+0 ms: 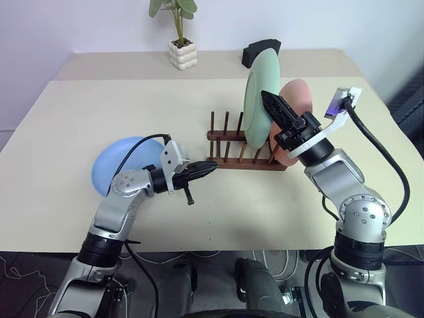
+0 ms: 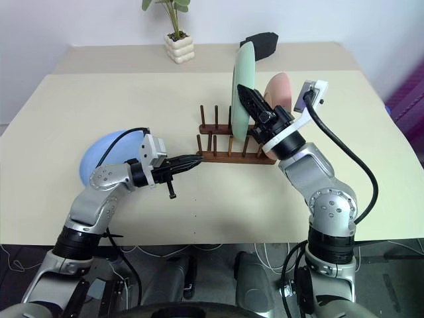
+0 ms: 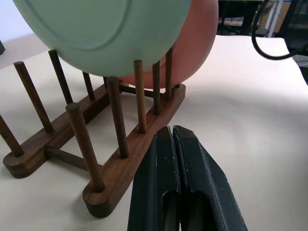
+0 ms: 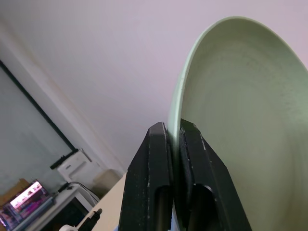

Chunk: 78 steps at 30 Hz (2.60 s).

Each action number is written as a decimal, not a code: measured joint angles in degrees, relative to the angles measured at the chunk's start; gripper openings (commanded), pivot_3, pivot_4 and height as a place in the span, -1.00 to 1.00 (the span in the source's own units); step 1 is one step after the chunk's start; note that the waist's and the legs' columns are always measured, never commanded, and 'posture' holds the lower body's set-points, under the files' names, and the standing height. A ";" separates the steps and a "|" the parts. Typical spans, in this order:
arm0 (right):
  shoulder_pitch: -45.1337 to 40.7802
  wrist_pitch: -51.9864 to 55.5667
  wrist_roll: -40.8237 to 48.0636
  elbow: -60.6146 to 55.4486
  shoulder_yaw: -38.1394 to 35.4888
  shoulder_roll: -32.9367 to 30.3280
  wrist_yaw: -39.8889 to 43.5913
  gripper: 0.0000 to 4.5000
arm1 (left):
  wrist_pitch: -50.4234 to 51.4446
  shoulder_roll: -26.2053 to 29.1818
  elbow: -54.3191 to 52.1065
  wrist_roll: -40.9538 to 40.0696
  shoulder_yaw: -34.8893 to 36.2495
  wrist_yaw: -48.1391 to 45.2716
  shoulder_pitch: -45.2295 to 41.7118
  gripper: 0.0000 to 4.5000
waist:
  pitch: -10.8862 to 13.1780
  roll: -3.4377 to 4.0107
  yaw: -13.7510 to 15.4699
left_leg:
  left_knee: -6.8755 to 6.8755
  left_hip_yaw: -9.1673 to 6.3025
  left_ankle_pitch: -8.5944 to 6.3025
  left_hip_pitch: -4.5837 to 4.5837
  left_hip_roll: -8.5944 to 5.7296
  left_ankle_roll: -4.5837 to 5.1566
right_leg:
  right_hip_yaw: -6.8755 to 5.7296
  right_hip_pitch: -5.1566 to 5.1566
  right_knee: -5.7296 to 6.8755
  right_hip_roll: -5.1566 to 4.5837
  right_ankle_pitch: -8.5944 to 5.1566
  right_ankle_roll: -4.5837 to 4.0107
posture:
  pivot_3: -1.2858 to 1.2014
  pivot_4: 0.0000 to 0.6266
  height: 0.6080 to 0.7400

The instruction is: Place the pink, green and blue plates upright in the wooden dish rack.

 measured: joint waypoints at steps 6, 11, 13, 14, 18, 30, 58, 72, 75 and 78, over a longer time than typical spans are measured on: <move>0.62 -0.06 1.71 0.71 -1.01 0.30 -0.75 -0.33 | 0.56 0.00 0.00 -0.02 0.00 0.33 -0.01 -1.00 | 0.00 0.00 -0.01 | 0.01 0.01 0.00 -0.36 -0.02 0.00 | 0.00 -0.38 0.06 0.01 0.03 0.03 | 0.03 -0.52 1.00; 1.24 -0.17 1.70 0.71 -1.01 0.70 -0.86 0.78 | 0.63 0.00 0.00 -0.03 0.00 0.39 -0.01 -1.00 | 0.00 0.00 -0.02 | 0.02 0.02 0.01 -0.55 -0.04 0.00 | 0.00 -0.62 0.10 0.02 0.14 0.23 | 0.03 -0.52 1.00; 1.24 -0.36 1.70 0.71 -1.00 0.72 -0.89 0.98 | 0.66 0.00 -0.01 -0.04 0.00 0.42 -0.01 -1.00 | 0.00 0.00 -0.01 | 0.02 0.03 0.01 -0.55 -0.04 0.00 | 0.00 -0.62 0.10 0.02 0.14 0.22 | 0.03 -0.52 1.00; 1.24 -0.45 1.67 0.70 -1.01 0.71 -0.89 0.98 | 0.66 0.01 -0.03 -0.04 0.00 0.44 -0.01 -1.00 | 0.00 0.00 -0.01 | 0.03 0.03 0.01 -0.55 -0.04 0.00 | 0.00 -0.62 0.10 0.02 0.14 0.22 | 0.03 -0.52 1.00; 1.24 -0.65 0.64 0.69 -0.96 0.14 -0.43 0.98 | 0.77 0.00 -0.22 -0.05 0.00 0.53 0.00 -1.00 | 0.00 0.00 -0.01 | 0.04 0.03 0.01 -0.55 -0.04 0.00 | 0.00 -0.62 0.11 0.02 0.14 0.20 | 0.03 -0.52 1.00; -4.14 0.18 -0.79 -2.86 -0.40 -6.24 1.09 0.98 | 1.23 -0.01 -0.71 -0.12 0.01 0.74 0.00 -1.00 | 0.00 0.00 -0.02 | 0.04 0.03 0.01 -0.56 -0.03 0.00 | 0.00 -0.62 0.10 0.04 0.14 0.21 | 0.03 -0.52 1.00; -14.81 -8.98 -42.97 -2.83 27.73 -19.25 32.46 1.00 | 32.99 18.42 10.36 -0.02 28.40 32.59 -0.85 0.98 | 0.12 -0.26 -0.21 | 0.06 -0.03 0.02 -0.61 -0.04 -0.04 | -0.06 -0.73 0.17 0.04 0.16 0.29 | 0.03 -0.52 1.00; -14.10 -9.48 -47.01 -2.71 28.26 -14.40 34.89 1.00 | 45.44 19.58 4.35 -2.04 25.30 29.04 3.06 -0.23 | 0.11 -0.42 -0.04 | 0.04 -0.17 0.18 -0.60 -0.04 -0.35 | -0.13 -0.73 0.25 0.02 0.21 0.19 | 0.03 -0.52 1.00; -13.50 -9.46 -47.37 -2.71 28.12 -14.35 34.91 1.00 | 45.02 18.77 4.88 -2.16 26.47 29.54 2.44 -0.87 | 0.11 -0.41 -0.04 | 0.04 -0.16 0.19 -0.59 -0.04 -0.36 | -0.13 -0.74 0.28 0.02 0.21 0.19 | 0.03 -0.52 1.00; -13.34 -9.42 -47.72 -2.71 28.09 -14.01 34.94 1.00 | 44.24 17.98 5.04 -2.63 27.60 29.58 1.69 -0.96 | 0.09 -0.45 0.19 | 0.04 -0.18 0.23 -0.59 -0.05 -0.44 | -0.16 -0.71 0.28 0.02 0.22 0.18 | 0.03 -0.52 1.00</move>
